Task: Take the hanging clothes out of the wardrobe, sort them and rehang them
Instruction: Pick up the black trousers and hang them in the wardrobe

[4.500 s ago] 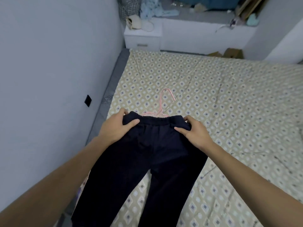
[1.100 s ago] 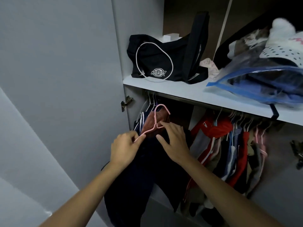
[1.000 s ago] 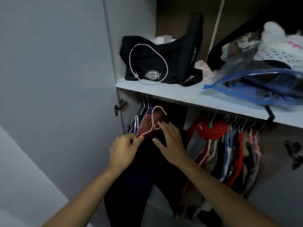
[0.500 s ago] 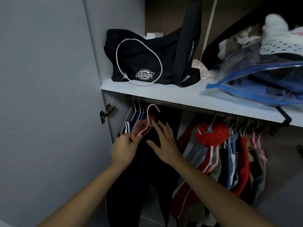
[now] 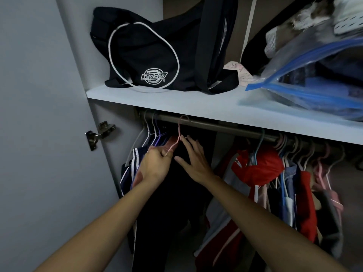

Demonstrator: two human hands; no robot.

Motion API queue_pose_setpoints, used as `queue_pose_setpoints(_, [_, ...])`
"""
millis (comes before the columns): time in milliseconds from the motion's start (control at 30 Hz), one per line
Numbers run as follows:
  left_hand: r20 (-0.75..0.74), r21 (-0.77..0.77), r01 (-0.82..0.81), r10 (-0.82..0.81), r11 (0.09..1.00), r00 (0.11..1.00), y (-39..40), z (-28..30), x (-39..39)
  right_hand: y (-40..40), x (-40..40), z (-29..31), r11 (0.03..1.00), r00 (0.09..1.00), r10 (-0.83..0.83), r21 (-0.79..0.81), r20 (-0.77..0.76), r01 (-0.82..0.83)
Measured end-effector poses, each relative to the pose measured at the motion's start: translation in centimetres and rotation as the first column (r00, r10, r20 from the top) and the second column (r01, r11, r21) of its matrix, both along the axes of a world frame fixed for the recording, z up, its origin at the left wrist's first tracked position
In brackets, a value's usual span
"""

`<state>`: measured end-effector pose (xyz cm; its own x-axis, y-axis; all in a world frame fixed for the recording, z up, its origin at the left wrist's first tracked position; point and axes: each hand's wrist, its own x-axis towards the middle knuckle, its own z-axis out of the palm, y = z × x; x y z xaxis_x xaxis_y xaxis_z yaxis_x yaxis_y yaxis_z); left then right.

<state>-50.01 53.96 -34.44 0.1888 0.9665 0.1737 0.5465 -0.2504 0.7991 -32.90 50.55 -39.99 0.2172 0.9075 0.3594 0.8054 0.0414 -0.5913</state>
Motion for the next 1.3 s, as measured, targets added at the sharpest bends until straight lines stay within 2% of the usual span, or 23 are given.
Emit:
queue_pose_setpoints(333, [0.025,-0.032,-0.092,0.093,0.995,0.995,3.3,-1.2,3.7,5.4,3.2,-0.8,0.999,1.000,0.022,0.046,0.020,-0.023])
queue_pose_setpoints(533, [0.003,-0.024,-0.098,0.098,0.995,0.995,4.5,-3.2,3.3,7.0,3.0,-2.5,0.997,0.997,0.076,-0.026,0.021,-0.076])
queue_pose_setpoints(800, [-0.149,0.145,-0.095,0.116,0.985,0.982,5.4,-3.8,1.5,9.5,1.6,-2.5,0.988,0.993,0.116,-0.097,-0.036,-0.119])
queue_pose_setpoints(1000, [-0.299,0.295,0.015,0.077,0.955,0.951,5.8,-4.7,0.2,9.8,1.2,-1.8,0.980,0.991,0.121,-0.150,-0.060,-0.129])
queue_pose_setpoints(1300, [-0.504,0.314,0.160,0.022,0.936,0.863,3.7,-3.5,-3.2,4.4,0.4,0.1,0.952,0.999,0.054,-0.300,-0.004,-0.053])
